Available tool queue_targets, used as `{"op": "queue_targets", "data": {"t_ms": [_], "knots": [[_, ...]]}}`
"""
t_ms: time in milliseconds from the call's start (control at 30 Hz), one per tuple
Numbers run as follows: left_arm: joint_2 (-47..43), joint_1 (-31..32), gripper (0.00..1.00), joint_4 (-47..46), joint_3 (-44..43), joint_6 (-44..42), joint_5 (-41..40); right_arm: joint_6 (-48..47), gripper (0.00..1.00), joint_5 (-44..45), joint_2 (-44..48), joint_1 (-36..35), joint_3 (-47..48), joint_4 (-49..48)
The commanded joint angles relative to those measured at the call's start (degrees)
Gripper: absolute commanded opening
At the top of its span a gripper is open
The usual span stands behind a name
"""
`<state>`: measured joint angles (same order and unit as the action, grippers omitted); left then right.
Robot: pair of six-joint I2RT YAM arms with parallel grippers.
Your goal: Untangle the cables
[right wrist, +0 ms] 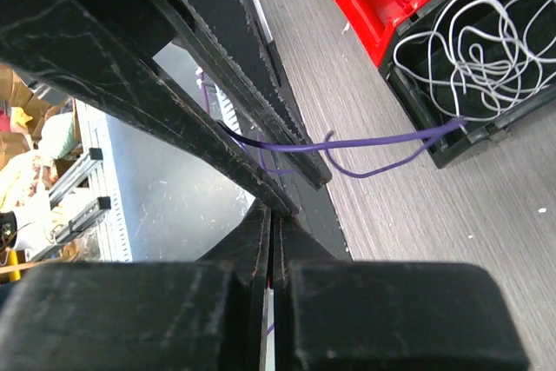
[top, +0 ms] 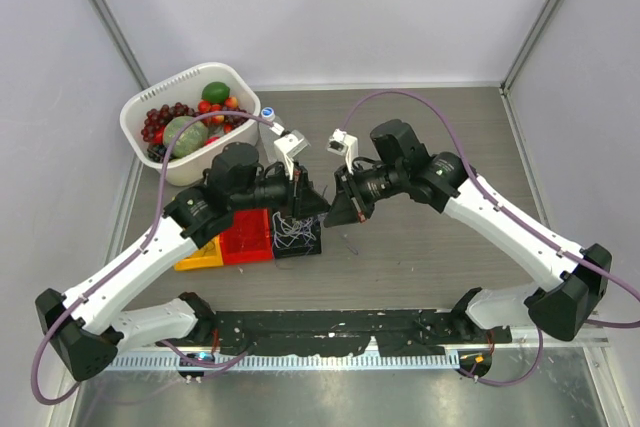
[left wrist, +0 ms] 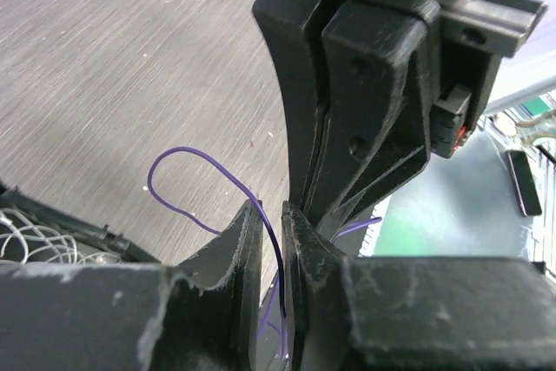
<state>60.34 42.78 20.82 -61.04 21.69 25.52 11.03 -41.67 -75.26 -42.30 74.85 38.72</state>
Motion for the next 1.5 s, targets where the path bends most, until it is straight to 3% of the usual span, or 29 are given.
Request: {"op": "queue_targets", "data": {"t_ms": [0,467,1267,1333,1467], "knots": [[1.4,-0.7,0.18,-6.2,-1.8,0.0,12.1,-1.1,0.01,-1.3,2.1,-0.1,-0.5,1.0],[0.3,-1.5,0.21,-7.8,1.6,2.7,18.1,0.5,0.01,-3.2,6.4,2.3,-3.8,-0.4],[3.6,-1.6,0.26,-6.1,1.0,0.8,19.0,0.0,0.01,-5.8,9.1,3.3,-2.7,0.4],[3.9,-1.5,0.24,-6.4,1.0,1.0,19.0,0.0,0.01,-6.1,9.0,3.2,-2.7,0.3],[4.2,-1.6,0.11,-6.0,0.7,0.6,18.4,-0.1,0.01,-5.8,9.0,3.3,-2.7,0.4]]}}
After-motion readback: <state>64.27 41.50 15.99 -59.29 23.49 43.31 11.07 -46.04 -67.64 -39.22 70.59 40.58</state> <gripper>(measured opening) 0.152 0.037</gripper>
